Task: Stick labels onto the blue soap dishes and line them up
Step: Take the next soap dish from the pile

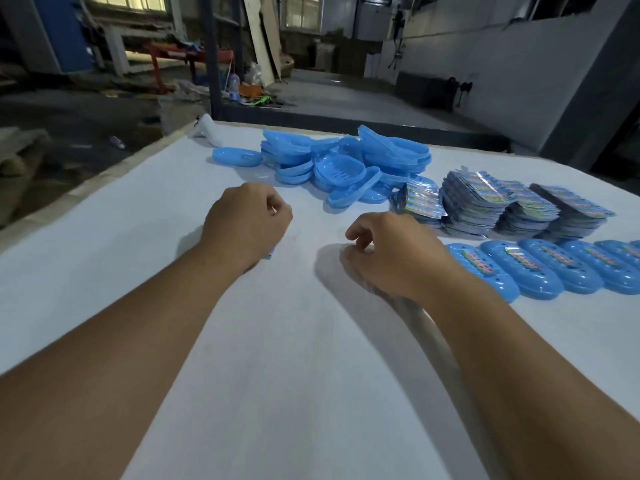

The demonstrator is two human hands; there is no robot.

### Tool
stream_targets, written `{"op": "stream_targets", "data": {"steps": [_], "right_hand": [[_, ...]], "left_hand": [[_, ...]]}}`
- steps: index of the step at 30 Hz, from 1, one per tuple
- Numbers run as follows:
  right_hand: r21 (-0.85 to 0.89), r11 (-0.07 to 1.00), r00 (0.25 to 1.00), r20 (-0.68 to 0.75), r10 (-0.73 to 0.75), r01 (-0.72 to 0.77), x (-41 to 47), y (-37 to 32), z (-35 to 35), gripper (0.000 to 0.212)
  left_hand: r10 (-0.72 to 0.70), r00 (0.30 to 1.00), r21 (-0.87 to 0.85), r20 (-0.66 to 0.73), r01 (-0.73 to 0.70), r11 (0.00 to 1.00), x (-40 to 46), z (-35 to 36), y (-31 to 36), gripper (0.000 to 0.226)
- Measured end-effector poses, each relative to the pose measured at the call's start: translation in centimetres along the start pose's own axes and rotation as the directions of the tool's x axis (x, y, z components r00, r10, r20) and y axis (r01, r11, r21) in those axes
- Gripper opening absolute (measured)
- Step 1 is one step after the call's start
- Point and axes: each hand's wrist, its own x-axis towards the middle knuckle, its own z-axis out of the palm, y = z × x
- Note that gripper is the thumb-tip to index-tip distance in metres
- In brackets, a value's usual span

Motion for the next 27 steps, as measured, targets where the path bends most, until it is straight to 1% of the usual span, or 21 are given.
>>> {"op": "stream_targets", "data": {"steps": [1,2,5,9,11,15,18,21,24,27], "right_hand": [[0.002,1.000,1.000,-0.003,-0.002,0.002,0.0,0.0,0.0,0.030],[0.000,1.000,1.000,-0.008,-0.005,0.005,0.0,0.0,-0.1,0.030],[0.008,1.000,1.000,-0.005,-0.006,0.006,-0.1,0.0,-0.3,0.031],[0.055,0.998,1.000,0.013,0.000,-0.001,-0.4,0.0,-0.7,0.029],[0.066,0.998,1.000,0.014,0.003,-0.004,-0.4,0.1,-0.9,0.027],[0.107,0.994,1.000,0.001,0.014,-0.014,-0.5,0.3,-1.0,0.024],[0.138,0.990,0.999,-0.009,0.037,-0.035,-0.5,0.3,-1.0,0.018],[0.183,0.982,0.998,-0.028,0.050,-0.044,-0.5,0.3,-0.9,0.017],[0.228,0.973,0.993,-0.098,0.066,-0.042,-0.4,0.6,-0.9,0.022],[0.256,0.966,0.974,-0.213,0.073,-0.016,-0.1,0.7,-1.1,0.037]], "left_hand": [[0.040,0.999,0.006,0.004,-0.040,0.999,0.0,0.4,0.6,0.013],[0.081,0.997,0.018,0.013,-0.081,0.997,0.2,0.9,1.2,0.014],[0.176,0.983,0.057,0.052,-0.178,0.982,1.1,2.4,3.2,0.029],[0.246,0.958,0.093,0.147,-0.261,0.961,2.4,4.3,5.6,0.039],[0.253,0.954,0.131,0.163,-0.275,0.953,2.5,5.0,6.6,0.037],[0.224,0.967,0.152,0.124,-0.242,0.958,2.6,5.7,7.7,0.022],[0.256,0.956,0.110,0.141,-0.272,0.956,2.1,5.8,7.7,0.017],[0.281,0.950,0.059,0.133,-0.291,0.955,1.6,5.4,7.3,0.016],[0.275,0.958,-0.021,0.078,-0.275,0.961,1.1,4.4,6.9,0.013],[0.224,0.974,-0.202,0.010,-0.218,0.955,0.5,3.0,6.4,0.015]]}}
